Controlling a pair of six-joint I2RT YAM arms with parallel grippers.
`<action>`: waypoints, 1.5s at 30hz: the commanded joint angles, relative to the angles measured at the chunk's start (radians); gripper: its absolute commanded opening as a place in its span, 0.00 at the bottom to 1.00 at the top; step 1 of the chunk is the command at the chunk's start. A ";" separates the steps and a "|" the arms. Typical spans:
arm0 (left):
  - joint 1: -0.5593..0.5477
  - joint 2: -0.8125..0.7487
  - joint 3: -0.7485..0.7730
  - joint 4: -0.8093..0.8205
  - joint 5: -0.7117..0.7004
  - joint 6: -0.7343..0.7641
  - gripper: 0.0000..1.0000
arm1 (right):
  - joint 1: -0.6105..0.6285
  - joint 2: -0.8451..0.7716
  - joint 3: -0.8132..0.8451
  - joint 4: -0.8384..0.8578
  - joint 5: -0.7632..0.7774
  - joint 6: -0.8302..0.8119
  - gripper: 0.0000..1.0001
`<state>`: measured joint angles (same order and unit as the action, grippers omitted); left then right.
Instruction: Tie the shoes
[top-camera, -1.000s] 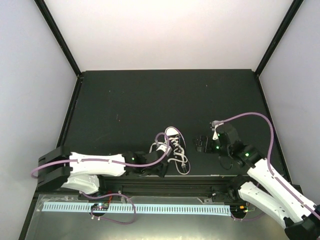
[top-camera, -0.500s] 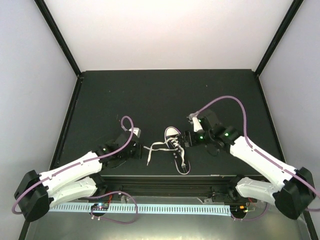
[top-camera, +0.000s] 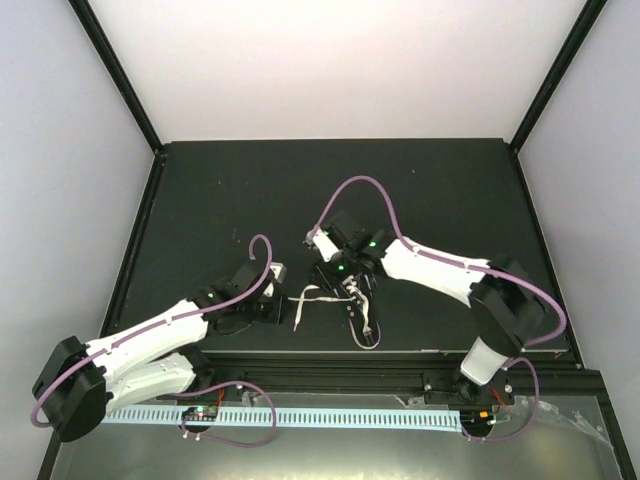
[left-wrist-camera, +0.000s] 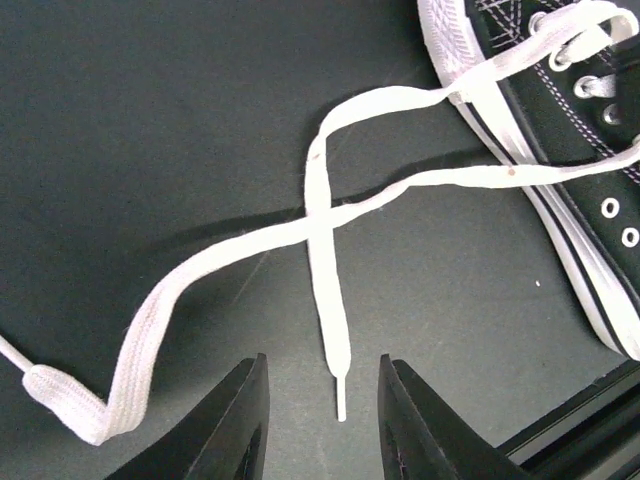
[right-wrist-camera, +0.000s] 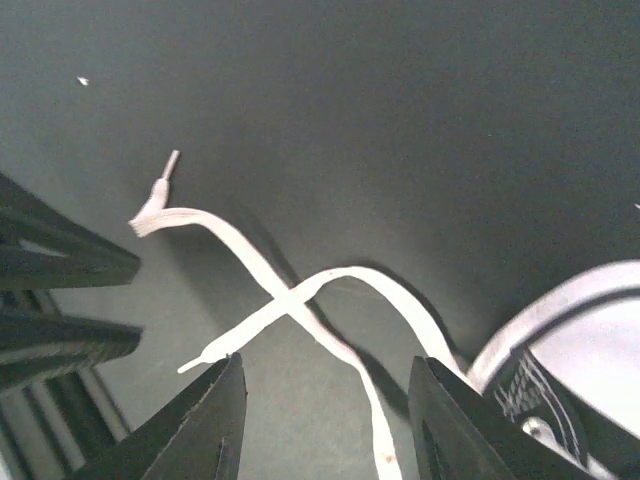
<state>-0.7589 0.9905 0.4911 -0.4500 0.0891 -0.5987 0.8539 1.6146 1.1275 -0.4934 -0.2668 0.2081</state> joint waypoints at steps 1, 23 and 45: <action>0.018 -0.006 0.003 -0.042 -0.030 0.008 0.34 | 0.032 0.113 0.055 0.041 0.019 -0.068 0.47; 0.043 0.108 -0.026 -0.037 -0.148 0.004 0.49 | 0.090 0.372 0.194 -0.019 0.222 -0.202 0.49; 0.043 0.157 -0.058 0.011 -0.222 -0.027 0.02 | 0.087 0.108 0.089 0.084 0.377 -0.016 0.02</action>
<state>-0.7212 1.1542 0.4389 -0.4595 -0.1062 -0.6086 0.9482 1.9167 1.2522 -0.4538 -0.0082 0.0860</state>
